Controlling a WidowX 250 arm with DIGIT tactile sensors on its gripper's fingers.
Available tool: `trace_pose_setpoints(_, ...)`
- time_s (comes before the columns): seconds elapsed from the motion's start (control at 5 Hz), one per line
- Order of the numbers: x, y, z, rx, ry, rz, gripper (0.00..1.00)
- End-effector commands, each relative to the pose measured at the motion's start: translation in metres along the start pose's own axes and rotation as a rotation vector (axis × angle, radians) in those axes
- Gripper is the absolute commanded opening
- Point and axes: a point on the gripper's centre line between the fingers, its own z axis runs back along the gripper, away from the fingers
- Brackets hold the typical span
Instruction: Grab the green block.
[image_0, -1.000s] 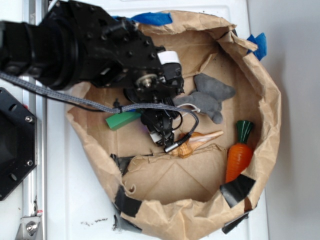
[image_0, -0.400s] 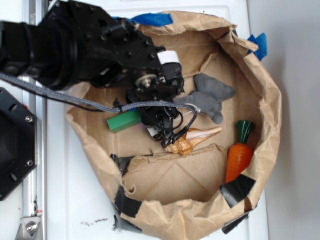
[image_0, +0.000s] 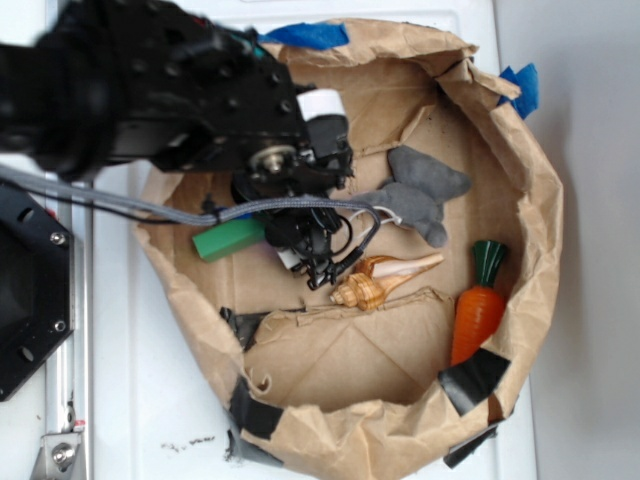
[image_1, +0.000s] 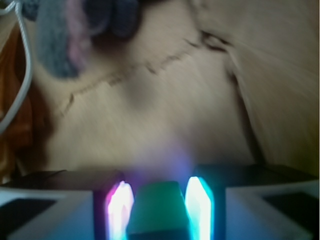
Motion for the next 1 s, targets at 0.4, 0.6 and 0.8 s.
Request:
trace_pose_setpoints(0.4,0.008,-0.044,0.118,-0.043,-0.046,-0.087,0.0)
trace_pose_setpoints(0.6,0.014,-0.043,0.119,-0.042,-0.067,-0.077,0.0)
trace_pose_setpoints(0.8,0.018,-0.041,0.117,-0.032,-0.066,-0.068,0.0)
